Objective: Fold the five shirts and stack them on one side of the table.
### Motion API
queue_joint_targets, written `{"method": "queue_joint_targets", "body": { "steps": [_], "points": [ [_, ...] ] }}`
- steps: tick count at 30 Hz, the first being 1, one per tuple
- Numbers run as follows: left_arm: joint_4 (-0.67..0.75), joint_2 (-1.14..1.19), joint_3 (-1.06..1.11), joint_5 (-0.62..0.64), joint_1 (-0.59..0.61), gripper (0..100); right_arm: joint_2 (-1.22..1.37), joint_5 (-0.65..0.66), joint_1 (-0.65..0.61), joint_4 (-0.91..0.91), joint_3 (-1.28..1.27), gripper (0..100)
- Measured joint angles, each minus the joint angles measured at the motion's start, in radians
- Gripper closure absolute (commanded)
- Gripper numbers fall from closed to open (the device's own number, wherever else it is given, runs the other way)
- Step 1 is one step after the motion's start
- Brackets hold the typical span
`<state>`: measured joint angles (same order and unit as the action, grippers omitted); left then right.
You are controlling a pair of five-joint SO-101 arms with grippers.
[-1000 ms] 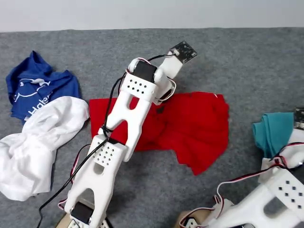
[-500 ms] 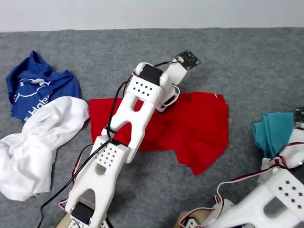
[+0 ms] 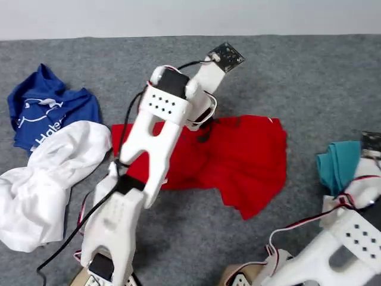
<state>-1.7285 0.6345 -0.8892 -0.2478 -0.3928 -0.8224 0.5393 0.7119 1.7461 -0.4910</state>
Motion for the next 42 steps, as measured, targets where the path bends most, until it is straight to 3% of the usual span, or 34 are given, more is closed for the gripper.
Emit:
{"method": "queue_joint_targets", "body": {
  "steps": [3, 14, 17, 21, 24, 30, 37, 42],
  "points": [
    [0.000, -0.152, 0.183, 0.000, 0.003, 100, 0.000, 0.000, -0.091, 0.000, -0.003, 98.9],
    [0.003, -0.437, 0.832, -0.002, 0.232, 100, 0.000, 0.000, -0.399, -0.173, -0.229, 98.9],
    [0.005, -0.448, 0.934, -0.002, 0.301, 98, 0.000, 0.000, -0.488, -0.232, -0.302, 98.9],
    [0.040, -0.451, 1.066, -0.002, 0.373, 88, 0.002, 0.000, -0.572, -0.316, -0.362, 98.7],
    [0.107, -0.451, 1.166, -0.005, 0.390, 90, 0.012, 0.000, -0.589, -0.379, -0.373, 98.8],
    [0.261, -0.451, 1.272, -0.008, 0.387, 89, 0.181, 0.000, -0.591, -0.470, -0.373, 97.6],
    [0.331, -0.451, 1.332, -0.008, 0.393, 86, 0.319, -0.002, -0.654, -0.489, -0.373, 74.8],
    [0.385, -0.451, 1.344, -0.008, 0.393, 86, 0.390, -0.002, -0.724, -0.563, -0.373, 80.7]
  ]
}}
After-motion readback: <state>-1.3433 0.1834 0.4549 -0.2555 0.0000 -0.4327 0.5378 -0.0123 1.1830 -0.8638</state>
